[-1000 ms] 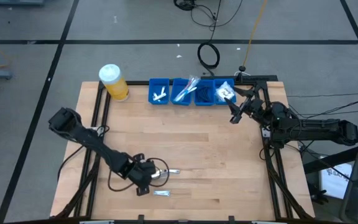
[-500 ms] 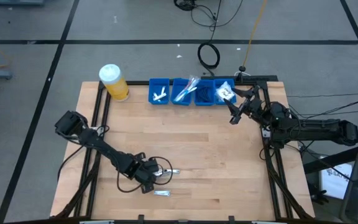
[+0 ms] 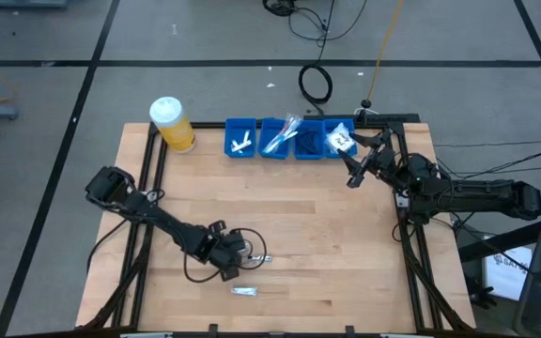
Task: Pick & Place Travel size toiletries
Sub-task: Put the silver nail cutter into the left blue basket
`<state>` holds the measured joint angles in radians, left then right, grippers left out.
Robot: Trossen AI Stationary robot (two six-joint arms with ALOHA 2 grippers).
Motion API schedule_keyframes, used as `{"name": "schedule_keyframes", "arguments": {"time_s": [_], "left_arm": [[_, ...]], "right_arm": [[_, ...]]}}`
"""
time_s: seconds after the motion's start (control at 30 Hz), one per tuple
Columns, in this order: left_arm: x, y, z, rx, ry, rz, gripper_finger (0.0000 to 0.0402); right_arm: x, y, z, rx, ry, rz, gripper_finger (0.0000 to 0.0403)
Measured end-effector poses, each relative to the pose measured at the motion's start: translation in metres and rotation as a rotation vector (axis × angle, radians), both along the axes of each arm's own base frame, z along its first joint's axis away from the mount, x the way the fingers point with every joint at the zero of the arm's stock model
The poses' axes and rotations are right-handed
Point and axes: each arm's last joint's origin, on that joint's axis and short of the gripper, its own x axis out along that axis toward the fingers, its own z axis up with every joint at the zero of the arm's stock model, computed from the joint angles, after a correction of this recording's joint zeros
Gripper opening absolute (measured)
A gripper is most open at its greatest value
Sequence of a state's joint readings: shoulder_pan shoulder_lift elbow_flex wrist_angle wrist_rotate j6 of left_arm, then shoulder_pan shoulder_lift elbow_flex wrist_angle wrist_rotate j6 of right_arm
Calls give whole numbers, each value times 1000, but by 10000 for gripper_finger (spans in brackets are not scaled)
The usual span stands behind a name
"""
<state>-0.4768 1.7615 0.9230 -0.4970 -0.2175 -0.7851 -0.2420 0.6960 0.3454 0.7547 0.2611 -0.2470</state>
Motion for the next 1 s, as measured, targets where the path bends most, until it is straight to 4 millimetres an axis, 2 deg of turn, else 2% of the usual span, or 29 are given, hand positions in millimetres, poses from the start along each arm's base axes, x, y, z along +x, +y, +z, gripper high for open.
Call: {"name": "schedule_keyframes", "arguments": {"time_s": [0.07, 0.27, 0.43, 0.77, 0.87, 1.0], "left_arm": [[1, 2, 0, 0, 0, 11, 26], [4, 6, 0, 49, -26, -7, 32], [3, 10, 8, 133, -73, -48, 28], [4, 22, 63, 278, -351, -55, 28], [3, 35, 83, 352, -425, -16, 28], [1, 61, 106, 423, -482, 46, 28]], "right_arm": [[0, 0, 0, 0, 0, 0, 256], [0, 0, 0, 1, 2, 0, 256], [0, 0, 0, 1, 3, 0, 256], [0, 0, 0, 1, 4, 0, 256], [0, 0, 0, 4, 2, 1, 256], [0, 0, 0, 8, -1, 3, 256]]}}
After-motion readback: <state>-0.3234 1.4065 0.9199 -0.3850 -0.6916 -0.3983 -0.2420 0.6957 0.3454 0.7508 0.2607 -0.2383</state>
